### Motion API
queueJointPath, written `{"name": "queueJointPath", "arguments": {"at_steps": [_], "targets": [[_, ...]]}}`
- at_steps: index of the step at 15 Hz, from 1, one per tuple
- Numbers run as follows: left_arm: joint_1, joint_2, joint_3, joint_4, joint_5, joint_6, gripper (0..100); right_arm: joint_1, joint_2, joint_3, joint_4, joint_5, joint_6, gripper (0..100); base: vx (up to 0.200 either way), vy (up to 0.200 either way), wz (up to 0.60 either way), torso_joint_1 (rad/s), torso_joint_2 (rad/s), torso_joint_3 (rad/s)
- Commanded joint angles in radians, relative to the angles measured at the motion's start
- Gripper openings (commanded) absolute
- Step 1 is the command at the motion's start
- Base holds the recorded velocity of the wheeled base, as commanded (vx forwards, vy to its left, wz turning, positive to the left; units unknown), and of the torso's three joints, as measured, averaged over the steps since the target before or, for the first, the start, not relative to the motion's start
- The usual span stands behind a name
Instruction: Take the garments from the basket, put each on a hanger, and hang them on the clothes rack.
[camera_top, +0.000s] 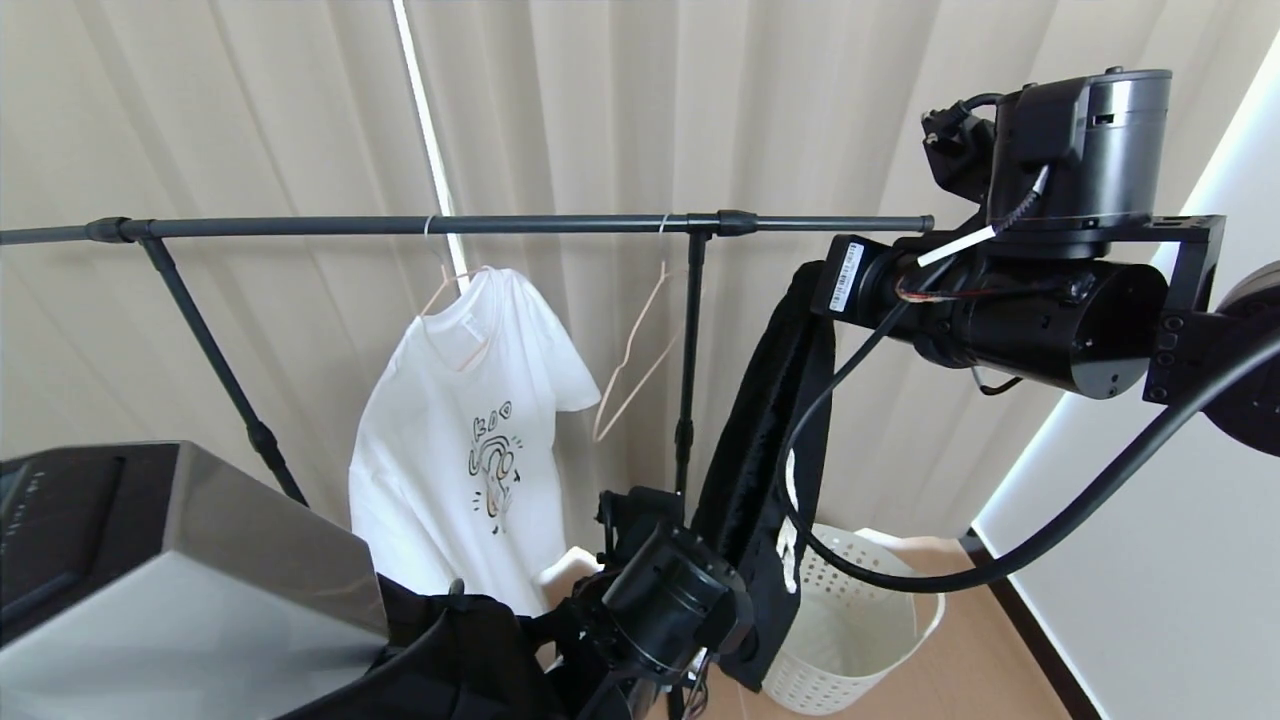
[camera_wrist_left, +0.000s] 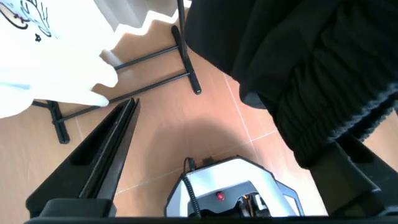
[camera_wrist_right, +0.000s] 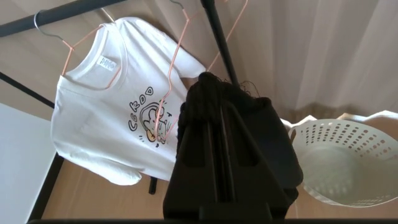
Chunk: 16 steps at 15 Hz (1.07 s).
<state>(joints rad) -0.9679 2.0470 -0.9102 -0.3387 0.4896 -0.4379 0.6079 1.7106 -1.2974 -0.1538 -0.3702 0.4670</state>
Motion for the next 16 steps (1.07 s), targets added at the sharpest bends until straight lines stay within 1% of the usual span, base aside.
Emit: {"name": "queueJointPath", "arguments": {"at_steps": [1, 2, 3, 4, 5, 6, 7, 8, 10, 11, 12, 14, 16], "targets": [[0.0, -0.038, -0.001, 0.003, 0.001, 0.001, 0, -0.014, -0.006, 0.003, 0.002, -0.001, -0.011, 0, 0.0, 0.0, 0.0, 0.0, 0.0, 0.0], [0.008, -0.103, -0.006, 0.003, 0.0, 0.004, 0, -0.03, -0.016, 0.015, 0.007, -0.001, -0.045, 0, 0.0, 0.0, 0.0, 0.0, 0.0, 0.0], [0.009, -0.116, -0.007, 0.003, 0.0, 0.005, 0, -0.031, -0.017, 0.02, 0.007, -0.001, -0.053, 0, 0.0, 0.0, 0.0, 0.0, 0.0, 0.0], [0.052, -0.208, -0.012, 0.007, -0.002, 0.018, 0, -0.033, -0.059, 0.078, 0.033, 0.001, -0.149, 0, 0.0, 0.0, 0.0, 0.0, 0.0, 0.0], [0.072, -0.237, -0.016, 0.009, -0.003, 0.031, 0, -0.033, -0.075, 0.101, 0.068, 0.002, -0.194, 0, 0.0, 0.0, 0.0, 0.0, 0.0, 0.0], [0.118, -0.283, -0.029, 0.01, -0.006, 0.054, 0, -0.025, -0.103, 0.13, 0.146, 0.007, -0.238, 0, 0.0, 0.0, 0.0, 0.0, 0.0, 0.0], [0.147, -0.304, -0.045, 0.014, -0.008, 0.067, 0, -0.002, -0.105, 0.133, 0.2, 0.002, -0.238, 0, 0.0, 0.0, 0.0, 0.0, 0.0, 0.0], [0.166, -0.318, -0.055, 0.014, -0.008, 0.076, 0, 0.026, -0.103, 0.142, 0.22, -0.001, -0.237, 0, 0.0, 0.0, 0.0, 0.0, 0.0, 0.0], [0.207, -0.349, -0.059, 0.017, -0.006, 0.122, 0, 0.064, -0.114, 0.196, 0.224, -0.003, -0.258, 0, 0.0, 0.0, 0.0, 0.0, 0.0, 0.0], [0.221, -0.37, -0.055, 0.029, -0.008, 0.145, 0, 0.07, -0.121, 0.213, 0.22, -0.004, -0.28, 0, 0.0, 0.0, 0.0, 0.0, 0.0, 0.0], [0.224, -0.396, -0.055, 0.058, -0.008, 0.149, 0, 0.073, -0.123, 0.219, 0.211, -0.015, -0.283, 0, 0.0, 0.0, 0.0, 0.0, 0.0, 0.0], [0.225, -0.438, -0.05, 0.113, -0.006, 0.151, 0, 0.073, -0.121, 0.211, 0.209, -0.036, -0.28, 0, 0.0, 0.0, 0.0, 0.0, 0.0, 0.0], [0.244, -0.475, -0.038, 0.159, -0.008, 0.149, 0, 0.069, -0.123, 0.207, 0.209, -0.038, -0.28, 0, 0.0, 0.0, 0.0, 0.0, 0.0, 0.0]]}}
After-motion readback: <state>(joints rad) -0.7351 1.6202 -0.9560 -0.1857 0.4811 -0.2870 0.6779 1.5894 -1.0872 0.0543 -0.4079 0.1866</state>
